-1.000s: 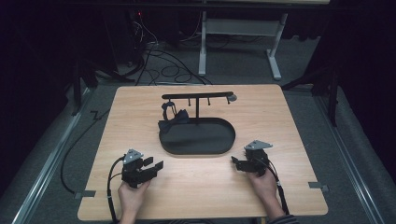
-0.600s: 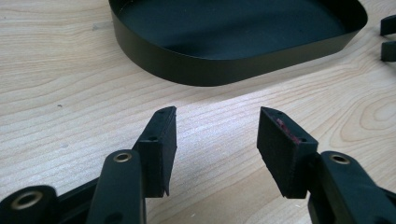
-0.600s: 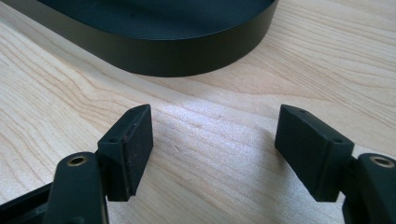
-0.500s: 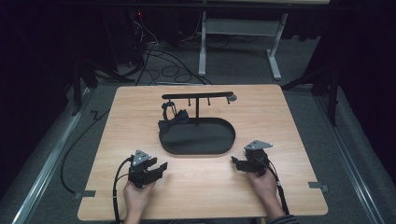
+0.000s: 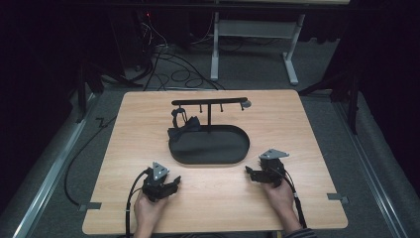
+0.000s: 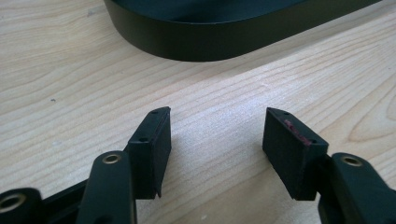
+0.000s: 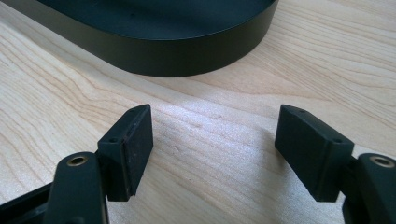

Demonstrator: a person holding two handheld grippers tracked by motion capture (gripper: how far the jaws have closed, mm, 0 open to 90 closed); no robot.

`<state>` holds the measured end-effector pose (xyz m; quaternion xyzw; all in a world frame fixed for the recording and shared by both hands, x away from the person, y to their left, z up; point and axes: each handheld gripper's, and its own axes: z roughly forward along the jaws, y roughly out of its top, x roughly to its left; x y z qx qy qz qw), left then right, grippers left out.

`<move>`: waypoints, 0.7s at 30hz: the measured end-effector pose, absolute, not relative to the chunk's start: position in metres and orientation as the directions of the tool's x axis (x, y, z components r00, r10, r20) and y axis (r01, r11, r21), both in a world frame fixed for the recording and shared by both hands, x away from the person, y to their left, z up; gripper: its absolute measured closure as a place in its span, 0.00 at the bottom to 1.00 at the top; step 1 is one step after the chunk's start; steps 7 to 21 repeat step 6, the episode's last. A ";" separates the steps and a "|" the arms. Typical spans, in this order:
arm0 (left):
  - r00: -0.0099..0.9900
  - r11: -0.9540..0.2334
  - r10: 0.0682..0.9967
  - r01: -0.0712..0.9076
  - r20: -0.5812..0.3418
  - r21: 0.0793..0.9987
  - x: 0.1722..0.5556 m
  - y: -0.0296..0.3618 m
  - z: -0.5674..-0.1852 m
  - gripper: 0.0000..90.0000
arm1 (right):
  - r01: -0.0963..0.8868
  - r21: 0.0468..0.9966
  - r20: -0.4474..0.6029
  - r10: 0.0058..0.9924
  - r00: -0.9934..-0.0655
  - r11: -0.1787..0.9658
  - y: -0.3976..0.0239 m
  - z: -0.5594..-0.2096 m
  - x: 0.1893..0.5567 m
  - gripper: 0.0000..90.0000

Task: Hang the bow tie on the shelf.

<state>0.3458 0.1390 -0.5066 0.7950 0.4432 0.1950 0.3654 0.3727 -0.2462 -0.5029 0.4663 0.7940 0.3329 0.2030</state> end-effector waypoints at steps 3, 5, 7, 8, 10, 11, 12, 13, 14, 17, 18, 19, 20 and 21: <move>0.533 -0.339 0.846 0.563 -0.017 0.754 0.346 0.139 -0.507 0.44 | 0.606 0.718 -0.012 0.876 -0.482 0.343 -0.246 -0.503 0.373 0.33; 0.542 -0.345 0.840 0.560 -0.019 0.753 0.346 0.138 -0.507 0.43 | 0.606 0.718 -0.012 0.876 -0.482 0.343 -0.246 -0.503 0.373 0.33; 0.544 -0.346 0.839 0.561 -0.020 0.752 0.346 0.138 -0.507 0.41 | 0.606 0.718 -0.012 0.877 -0.481 0.342 -0.246 -0.503 0.373 0.33; 0.544 -0.346 0.839 0.561 -0.020 0.752 0.346 0.138 -0.507 0.41 | 0.606 0.718 -0.012 0.877 -0.481 0.342 -0.246 -0.503 0.373 0.33; 0.544 -0.346 0.839 0.561 -0.020 0.752 0.346 0.138 -0.507 0.41 | 0.606 0.718 -0.012 0.877 -0.481 0.342 -0.246 -0.503 0.373 0.33; 0.544 -0.346 0.839 0.561 -0.020 0.752 0.346 0.138 -0.507 0.41 | 0.606 0.718 -0.012 0.877 -0.481 0.342 -0.246 -0.503 0.373 0.33; 0.544 -0.346 0.839 0.561 -0.020 0.752 0.346 0.138 -0.507 0.41 | 0.606 0.718 -0.012 0.877 -0.481 0.342 -0.246 -0.503 0.373 0.33; 0.544 -0.346 0.839 0.561 -0.020 0.752 0.346 0.138 -0.507 0.41 | 0.606 0.718 -0.012 0.877 -0.481 0.342 -0.246 -0.503 0.373 0.33; 0.544 -0.346 0.839 0.561 -0.020 0.752 0.346 0.138 -0.507 0.41 | 0.606 0.718 -0.012 0.877 -0.481 0.342 -0.246 -0.503 0.373 0.33; 0.544 -0.346 0.839 0.561 -0.020 0.752 0.346 0.138 -0.507 0.41 | 0.606 0.718 -0.012 0.877 -0.481 0.342 -0.246 -0.503 0.373 0.33; 0.544 -0.346 0.839 0.561 -0.020 0.752 0.346 0.138 -0.507 0.41 | 0.606 0.718 -0.012 0.877 -0.481 0.342 -0.246 -0.503 0.373 0.33; 0.544 -0.346 0.839 0.561 -0.020 0.752 0.346 0.138 -0.507 0.41 | 0.606 0.718 -0.012 0.877 -0.481 0.342 -0.246 -0.503 0.373 0.33; 0.544 -0.346 0.839 0.561 -0.020 0.752 0.346 0.138 -0.507 0.41 | 0.606 0.718 -0.012 0.877 -0.481 0.342 -0.246 -0.503 0.373 0.33; 0.544 -0.346 0.839 0.561 -0.020 0.752 0.346 0.138 -0.507 0.41 | 0.606 0.718 -0.012 0.877 -0.481 0.342 -0.246 -0.503 0.373 0.33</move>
